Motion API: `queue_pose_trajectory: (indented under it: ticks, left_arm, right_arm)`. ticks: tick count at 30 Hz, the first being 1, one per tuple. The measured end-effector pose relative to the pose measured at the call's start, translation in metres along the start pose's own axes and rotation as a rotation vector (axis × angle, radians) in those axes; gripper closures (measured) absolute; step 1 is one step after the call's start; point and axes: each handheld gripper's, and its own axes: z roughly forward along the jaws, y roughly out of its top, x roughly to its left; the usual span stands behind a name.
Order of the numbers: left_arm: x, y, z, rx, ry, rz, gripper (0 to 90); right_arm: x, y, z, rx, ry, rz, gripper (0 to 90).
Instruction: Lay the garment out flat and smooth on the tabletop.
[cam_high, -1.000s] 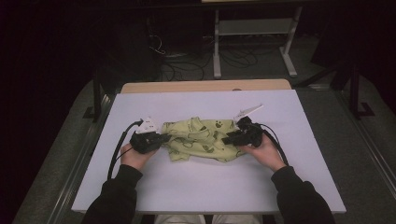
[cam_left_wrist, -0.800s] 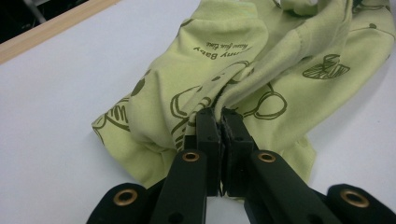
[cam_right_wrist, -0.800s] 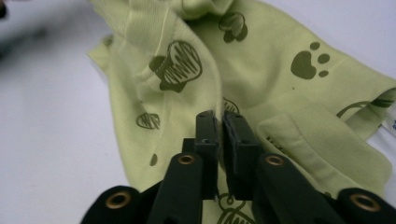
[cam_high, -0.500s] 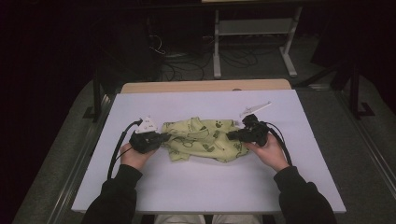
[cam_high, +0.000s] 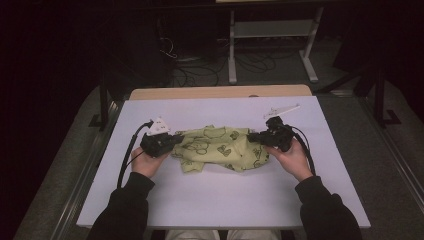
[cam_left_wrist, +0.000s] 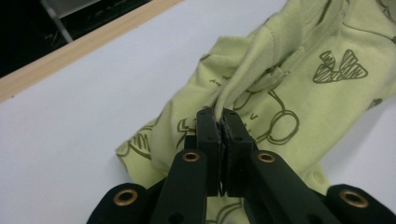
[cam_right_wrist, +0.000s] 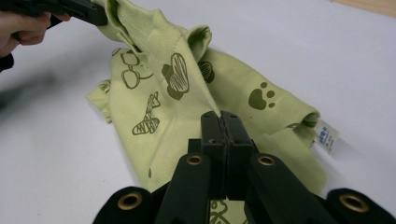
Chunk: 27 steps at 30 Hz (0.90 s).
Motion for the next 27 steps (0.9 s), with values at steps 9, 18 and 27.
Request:
queue_pose_trajectory:
  ticks: [9, 18, 27]
  left_arm:
    - [0.011, 0.018, -0.004, -0.014, 0.027, 0.004, 87.1]
    - [0.02, 0.047, -0.004, -0.025, 0.058, 0.02, 87.1]
    - [0.029, 0.07, 0.001, -0.02, 0.078, 0.04, 87.1]
  right_arm:
    - [-0.006, 0.02, -0.005, -0.049, -0.018, 0.015, 88.4]
    - [-0.009, 0.048, -0.023, -0.093, -0.056, 0.004, 88.4]
    - [-0.016, 0.064, -0.032, -0.101, -0.086, 0.009, 88.3]
